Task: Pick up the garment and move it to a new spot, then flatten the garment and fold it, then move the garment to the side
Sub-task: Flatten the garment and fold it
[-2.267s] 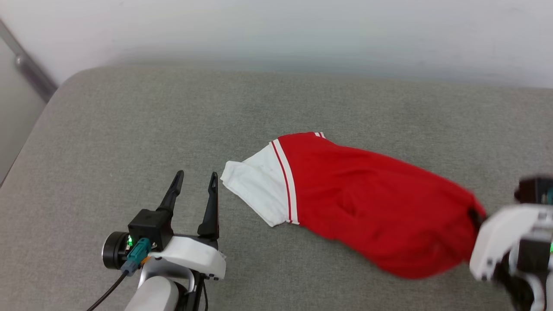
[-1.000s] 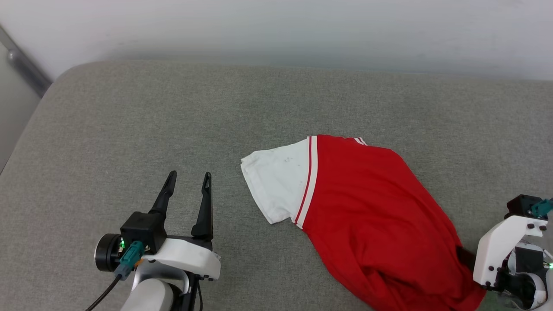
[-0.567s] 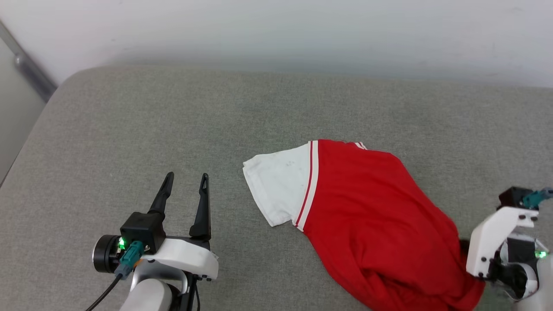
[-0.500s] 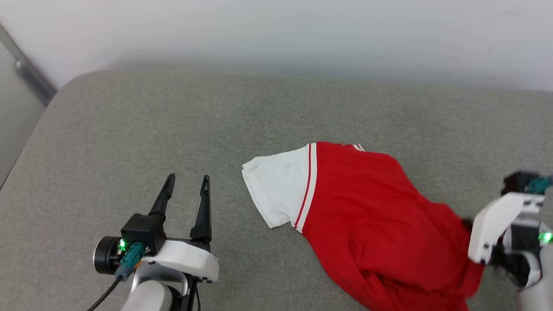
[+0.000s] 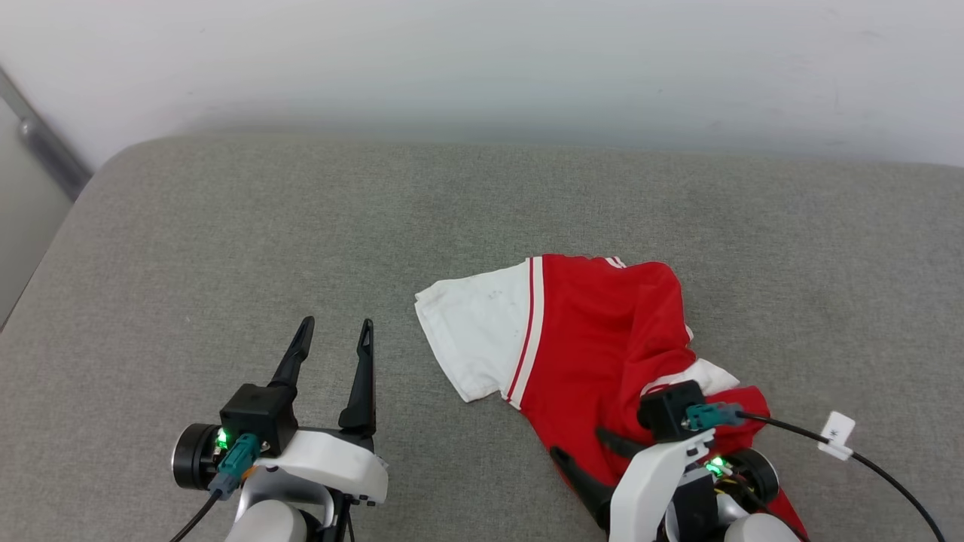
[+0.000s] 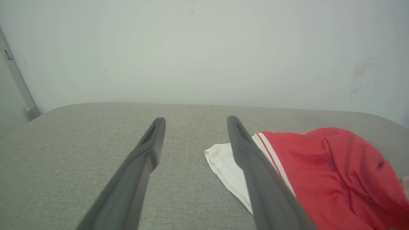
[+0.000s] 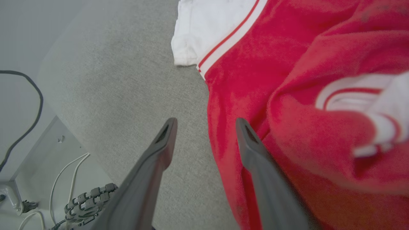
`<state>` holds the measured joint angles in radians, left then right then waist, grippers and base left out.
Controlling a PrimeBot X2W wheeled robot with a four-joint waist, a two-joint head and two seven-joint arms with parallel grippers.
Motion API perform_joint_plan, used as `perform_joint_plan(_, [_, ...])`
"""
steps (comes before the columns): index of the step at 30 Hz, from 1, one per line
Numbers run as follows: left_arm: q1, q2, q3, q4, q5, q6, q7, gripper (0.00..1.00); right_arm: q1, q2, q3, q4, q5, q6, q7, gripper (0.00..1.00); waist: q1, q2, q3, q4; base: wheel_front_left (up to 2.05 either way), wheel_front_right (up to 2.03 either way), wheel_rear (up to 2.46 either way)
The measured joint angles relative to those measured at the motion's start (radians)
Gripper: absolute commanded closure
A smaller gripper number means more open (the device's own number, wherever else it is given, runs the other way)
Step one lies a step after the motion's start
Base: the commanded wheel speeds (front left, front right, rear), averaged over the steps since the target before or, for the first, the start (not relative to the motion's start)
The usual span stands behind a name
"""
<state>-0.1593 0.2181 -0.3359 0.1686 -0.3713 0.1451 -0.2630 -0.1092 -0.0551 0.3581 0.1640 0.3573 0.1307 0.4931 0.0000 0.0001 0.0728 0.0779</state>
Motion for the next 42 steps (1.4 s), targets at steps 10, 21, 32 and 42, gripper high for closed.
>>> perform_joint_plan(10, [0.005, 0.0, -0.001, 0.008, -0.002, 0.007, 0.0, 0.0, 0.008, 0.003, -0.086, -0.107, -0.005, 0.0, -0.182, 0.0, 0.0, 0.0, -0.019, -0.015, 0.0, 0.0, 0.0])
perform_joint_plan(21, [0.009, -0.006, -0.017, 0.012, -0.004, 0.004, 0.0, 0.0, -0.025, -0.083, -0.262, -0.133, -0.058, 0.0, 0.19, 0.0, 0.0, 0.0, -0.024, -0.009, 0.0, 0.0, 0.0])
perform_joint_plan(32, [-0.01, -0.013, -0.015, 0.013, -0.002, -0.006, 0.0, 0.0, -0.132, -0.097, -0.212, -0.006, -0.038, 0.0, 0.281, 1.0, 0.0, -0.0001, 0.024, 0.023, 0.0, 0.0, 0.0])
perform_joint_plan(42, [-0.012, -0.028, 0.008, 0.013, 0.006, -0.011, 0.0, 0.0, -0.176, -0.115, -0.315, -0.106, -0.063, 0.0, 0.204, 1.0, 0.0, 0.0, 0.028, 0.004, 0.0, 0.0, 0.0])
